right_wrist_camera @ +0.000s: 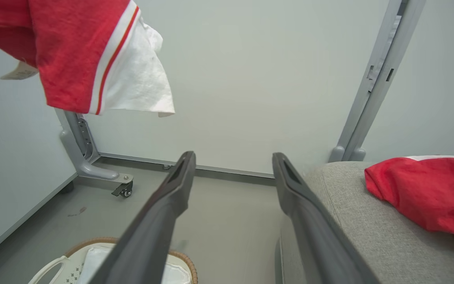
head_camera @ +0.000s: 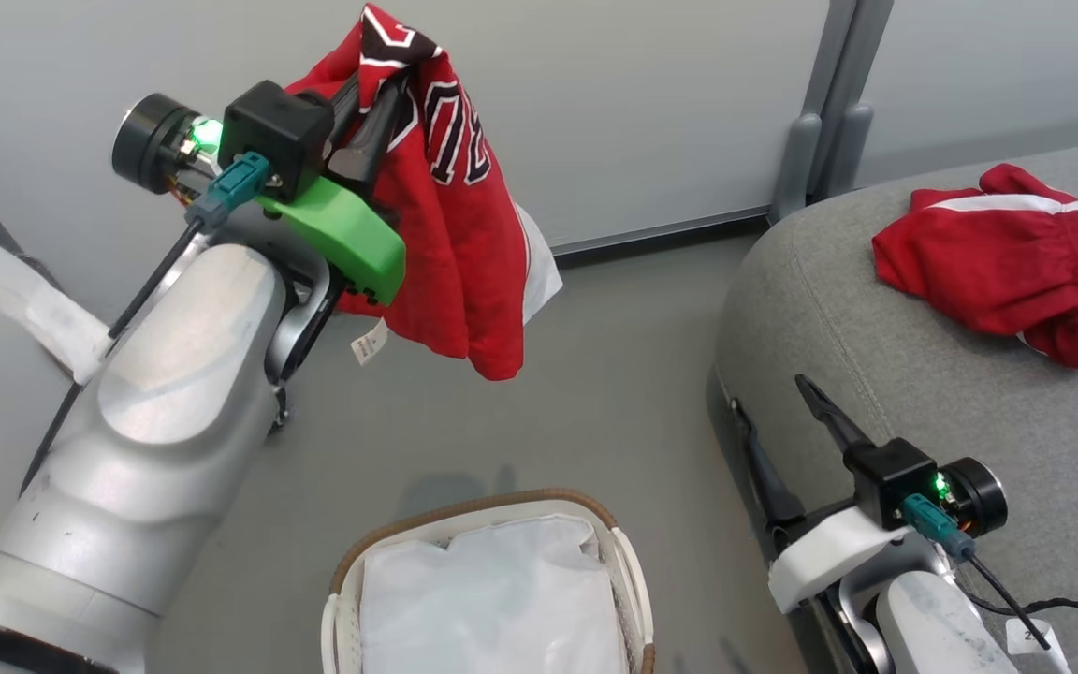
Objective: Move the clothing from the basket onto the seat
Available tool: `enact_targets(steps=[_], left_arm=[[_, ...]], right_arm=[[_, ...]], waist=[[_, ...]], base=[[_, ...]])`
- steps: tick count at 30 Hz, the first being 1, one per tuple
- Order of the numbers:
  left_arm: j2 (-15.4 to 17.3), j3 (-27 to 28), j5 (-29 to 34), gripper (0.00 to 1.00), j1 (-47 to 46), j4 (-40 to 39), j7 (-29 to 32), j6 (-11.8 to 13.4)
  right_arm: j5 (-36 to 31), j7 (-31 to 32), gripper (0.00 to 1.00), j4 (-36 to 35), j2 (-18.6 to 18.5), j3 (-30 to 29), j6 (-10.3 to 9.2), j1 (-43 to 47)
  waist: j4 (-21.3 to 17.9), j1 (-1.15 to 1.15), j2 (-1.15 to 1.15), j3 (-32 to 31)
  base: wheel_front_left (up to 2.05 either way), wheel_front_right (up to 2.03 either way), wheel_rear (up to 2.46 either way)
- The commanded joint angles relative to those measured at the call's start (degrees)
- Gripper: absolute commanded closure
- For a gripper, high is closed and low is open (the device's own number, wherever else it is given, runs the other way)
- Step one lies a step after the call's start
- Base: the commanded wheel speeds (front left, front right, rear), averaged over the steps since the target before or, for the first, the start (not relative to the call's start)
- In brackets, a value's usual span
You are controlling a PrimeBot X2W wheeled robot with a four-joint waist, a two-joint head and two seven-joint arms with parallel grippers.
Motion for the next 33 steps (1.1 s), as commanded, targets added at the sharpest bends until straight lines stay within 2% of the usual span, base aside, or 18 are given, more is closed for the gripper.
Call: enact_targets(steps=[1, 17, 20, 24, 33], left_arm=[[-0.3, -0.2, 0.0, 1.00, -1.4, -0.2, 0.2, -0.1], [-7.8, -5.5, -0.3, 1.00, -9.3, 0.3, 1.5, -0.4], [-8.7, -6.8, -0.7, 1.00, -9.8, 0.5, 1.5, -0.4], [-9.5, -8.4, -1.2, 1.00, -9.8, 0.4, 1.3, -0.5], [-9.5, -10.4, -2.3, 1.00, -8.7, 0.1, 0.6, -0.4]], right_arm=[[0.6, -0.1, 0.00, 0.3, -0.2, 0.8, -0.06, 0.2], [4.3, -0.1, 0.00, 6.5, -0.2, 14.3, -0.06, -7.8], [4.3, -0.1, 0.00, 6.7, -0.2, 14.6, -0.06, -9.4], [3.4, -0.1, 0.00, 4.9, -0.2, 12.2, -0.06, -10.5], [4.3, -0.1, 0.00, 0.1, -0.2, 10.5, -0.06, -9.2]], waist=[[1.0, 0.00, 0.00, -0.9], [4.6, 0.00, 0.00, -2.3], [5.2, 0.00, 0.00, -2.4], [5.7, 0.00, 0.00, -2.5], [5.9, 0.00, 0.00, -2.7]], base=[[0.00, 0.00, 0.00], [0.00, 0.00, 0.00], [0.00, 0.00, 0.00], [0.00, 0.00, 0.00], [0.00, 0.00, 0.00]])
